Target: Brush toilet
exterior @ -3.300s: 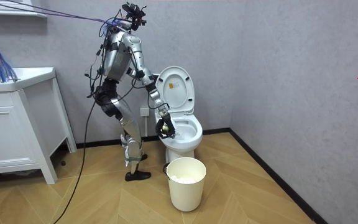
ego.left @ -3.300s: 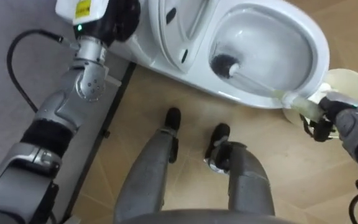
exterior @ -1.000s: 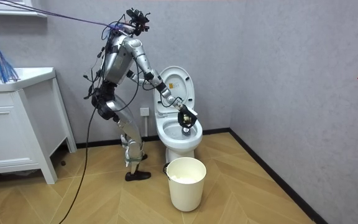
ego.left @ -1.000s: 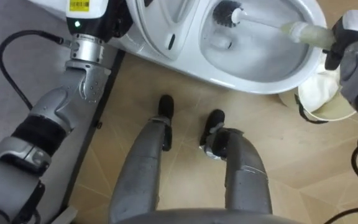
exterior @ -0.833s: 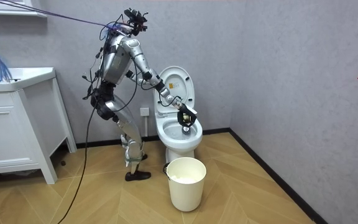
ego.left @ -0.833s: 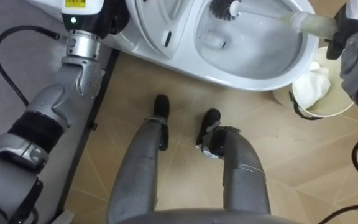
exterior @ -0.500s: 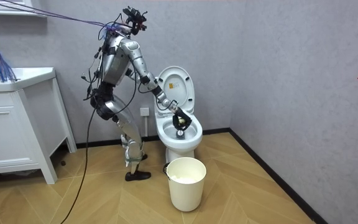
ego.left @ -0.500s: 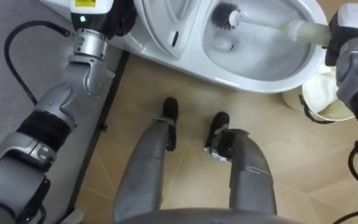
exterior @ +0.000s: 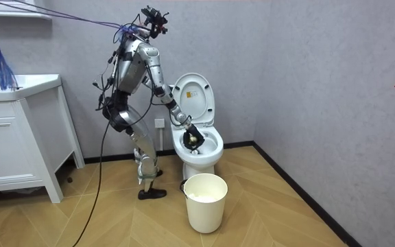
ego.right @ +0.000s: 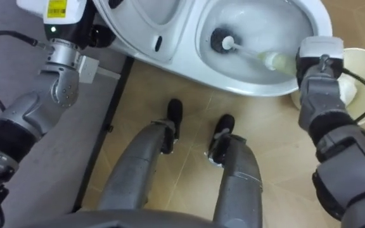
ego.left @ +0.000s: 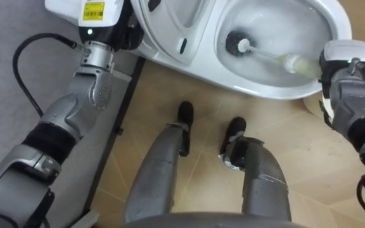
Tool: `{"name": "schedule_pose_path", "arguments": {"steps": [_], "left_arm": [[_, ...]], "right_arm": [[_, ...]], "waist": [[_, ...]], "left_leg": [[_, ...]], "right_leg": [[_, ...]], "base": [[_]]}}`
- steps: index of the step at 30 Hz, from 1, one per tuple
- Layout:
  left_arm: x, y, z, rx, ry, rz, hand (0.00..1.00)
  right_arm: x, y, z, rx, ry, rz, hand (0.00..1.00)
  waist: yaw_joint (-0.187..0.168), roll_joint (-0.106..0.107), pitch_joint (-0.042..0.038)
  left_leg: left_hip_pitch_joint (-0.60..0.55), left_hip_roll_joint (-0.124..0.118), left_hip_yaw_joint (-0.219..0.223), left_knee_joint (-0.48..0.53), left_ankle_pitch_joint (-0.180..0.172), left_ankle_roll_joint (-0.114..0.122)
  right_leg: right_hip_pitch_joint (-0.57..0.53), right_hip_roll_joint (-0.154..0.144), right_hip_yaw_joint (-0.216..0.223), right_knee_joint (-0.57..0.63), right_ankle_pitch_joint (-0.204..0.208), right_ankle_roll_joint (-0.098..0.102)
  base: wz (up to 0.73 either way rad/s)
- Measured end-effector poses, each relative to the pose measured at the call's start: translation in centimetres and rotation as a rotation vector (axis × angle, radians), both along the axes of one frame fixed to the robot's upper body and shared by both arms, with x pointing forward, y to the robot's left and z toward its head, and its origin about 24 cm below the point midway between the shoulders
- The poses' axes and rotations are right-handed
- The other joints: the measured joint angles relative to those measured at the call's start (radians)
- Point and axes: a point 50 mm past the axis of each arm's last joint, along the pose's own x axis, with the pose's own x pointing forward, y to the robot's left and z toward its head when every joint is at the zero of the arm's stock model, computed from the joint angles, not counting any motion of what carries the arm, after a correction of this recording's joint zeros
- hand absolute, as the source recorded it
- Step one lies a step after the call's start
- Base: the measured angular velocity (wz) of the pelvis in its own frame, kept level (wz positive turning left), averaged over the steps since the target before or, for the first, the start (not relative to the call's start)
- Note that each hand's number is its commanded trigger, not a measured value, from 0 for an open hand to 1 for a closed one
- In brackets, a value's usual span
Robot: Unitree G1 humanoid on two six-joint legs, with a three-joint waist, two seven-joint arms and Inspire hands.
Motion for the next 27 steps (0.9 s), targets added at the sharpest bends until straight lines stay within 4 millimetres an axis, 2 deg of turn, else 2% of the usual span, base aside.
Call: {"name": "schedule_pose_path", "arguments": {"steps": [2, 3, 5, 7, 11, 16, 18, 21, 23, 27], "left_arm": [[-0.2, 0.1, -0.2, -0.003, 0.007, 0.002, 0.00], [-0.4, 0.3, -0.5, -0.007, 0.015, 0.006, 0.00], [-0.8, 0.6, -0.9, -0.017, 0.024, 0.016, 0.00], [-1.3, 0.9, -1.2, -0.063, 0.029, 0.029, 0.00], [-1.6, 1.2, -1.5, -0.077, 0.021, 0.045, 0.00], [-1.9, 1.2, -1.9, -0.072, 0.032, 0.044, 0.00], [-1.9, 1.1, -1.9, -0.071, 0.032, 0.041, 0.00], [-1.6, 1.1, -1.4, -0.070, -0.005, 0.042, 0.00], [-1.2, 1.0, -0.6, -0.052, -0.058, 0.043, 0.00], [-0.6, 1.1, 0.2, -0.039, -0.101, 0.051, 0.00]], "right_arm": [[-0.4, 0.2, -0.5, 0.012, 0.017, 0.006, 1.00], [-1.0, 0.6, -1.0, 0.027, 0.028, 0.017, 1.00], [-1.8, 1.3, -1.5, 0.051, 0.028, 0.034, 1.00], [-2.9, 1.9, -2.1, 0.078, 0.028, 0.051, 1.00], [-3.4, 2.4, -2.6, 0.112, 0.029, 0.043, 1.00], [-3.0, 1.2, -2.8, 0.140, 0.036, -0.039, 1.00], [-2.7, 0.3, -2.8, 0.188, 0.027, -0.103, 1.00], [-1.5, -0.4, -1.9, 0.286, -0.032, -0.195, 1.00], [0.0, -0.8, -0.4, 0.324, -0.107, -0.245, 1.00], [1.8, -0.8, 1.8, 0.290, -0.167, -0.216, 1.00]], "waist": [[-0.007, 0.000, -0.0009], [-0.013, -0.002, -0.0095], [-0.027, -0.003, -0.0115], [-0.044, -0.003, -0.0195], [-0.061, -0.004, -0.0208], [-0.047, -0.005, -0.0201], [-0.039, -0.010, -0.0170], [-0.030, -0.031, -0.0072], [-0.029, -0.057, 0.0088], [-0.035, -0.080, 0.0210]], "left_leg": [[0.011, 0.001, 0.000, -0.010, 0.000, 0.000], [0.015, 0.001, 0.000, -0.016, 0.000, 0.000], [0.022, 0.003, 0.000, -0.017, 0.000, 0.002], [0.025, 0.005, 0.000, -0.021, -0.002, 0.005], [0.027, 0.010, 0.001, -0.028, -0.004, 0.005], [0.039, 0.005, 0.002, -0.032, -0.004, 0.007], [0.040, -0.003, 0.002, -0.030, -0.003, 0.008], [0.026, -0.013, 0.016, -0.028, 0.004, 0.012], [0.001, -0.023, 0.033, -0.001, 0.007, 0.017], [-0.018, -0.021, 0.035, 0.025, 0.005, 0.019]], "right_leg": [[0.013, 0.004, -0.001, -0.015, 0.003, 0.002], [0.018, 0.006, 0.000, -0.025, 0.005, 0.005], [0.030, 0.009, 0.001, -0.035, 0.007, 0.007], [0.039, 0.015, 0.001, -0.051, 0.011, 0.011], [0.046, 0.021, 0.001, -0.067, 0.018, 0.012], [0.053, 0.014, 0.001, -0.057, 0.013, 0.014], [0.046, 0.003, 0.000, -0.040, 0.004, 0.014], [0.011, -0.016, 0.009, 0.000, -0.010, 0.013], [-0.032, -0.037, 0.024, 0.061, -0.028, 0.011], [-0.053, -0.041, 0.026, 0.089, -0.042, 0.018]], "base": [[0.02], [-0.03], [0.00], [-0.02], [-0.04], [0.02], [0.10], [0.06], [0.04], [-0.01]]}}
